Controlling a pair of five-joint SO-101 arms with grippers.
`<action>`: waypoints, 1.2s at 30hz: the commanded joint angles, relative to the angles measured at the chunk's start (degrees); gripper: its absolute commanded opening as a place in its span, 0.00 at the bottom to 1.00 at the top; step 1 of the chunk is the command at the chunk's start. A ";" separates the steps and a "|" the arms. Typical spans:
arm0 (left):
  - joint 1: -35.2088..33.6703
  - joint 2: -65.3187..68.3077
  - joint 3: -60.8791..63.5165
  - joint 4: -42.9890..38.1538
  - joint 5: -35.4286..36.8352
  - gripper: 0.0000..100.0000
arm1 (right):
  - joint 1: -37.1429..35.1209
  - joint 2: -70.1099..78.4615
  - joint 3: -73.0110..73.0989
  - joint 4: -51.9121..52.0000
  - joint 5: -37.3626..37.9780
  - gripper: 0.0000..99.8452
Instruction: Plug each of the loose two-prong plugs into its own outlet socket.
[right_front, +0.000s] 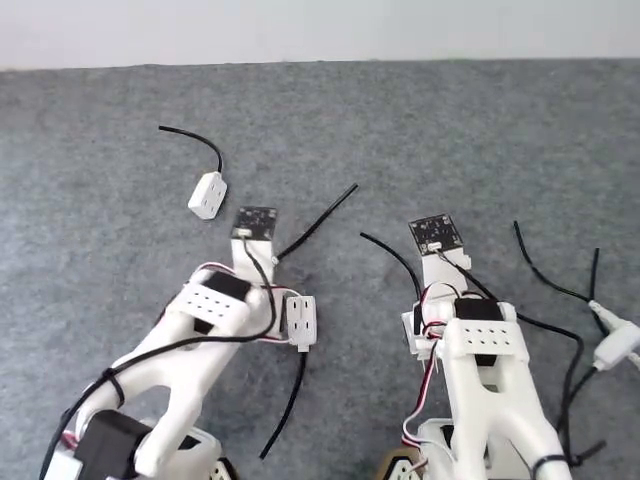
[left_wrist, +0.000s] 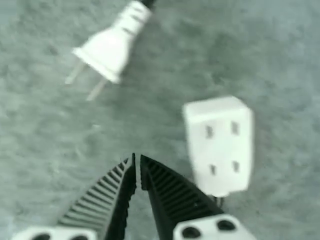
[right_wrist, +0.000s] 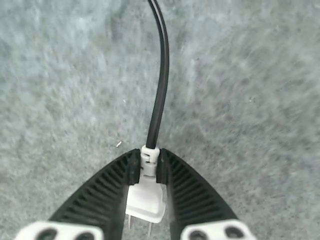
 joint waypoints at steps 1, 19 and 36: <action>-2.90 -0.44 -2.59 -2.64 -3.96 0.02 | 0.48 -1.89 -0.62 0.13 0.44 0.01; -8.97 11.25 -10.15 -1.41 -13.89 0.02 | -27.82 -40.04 -17.14 26.15 9.14 0.01; -3.78 -3.60 1.27 -3.87 -27.87 0.02 | -31.78 -21.93 -16.35 7.96 6.51 0.01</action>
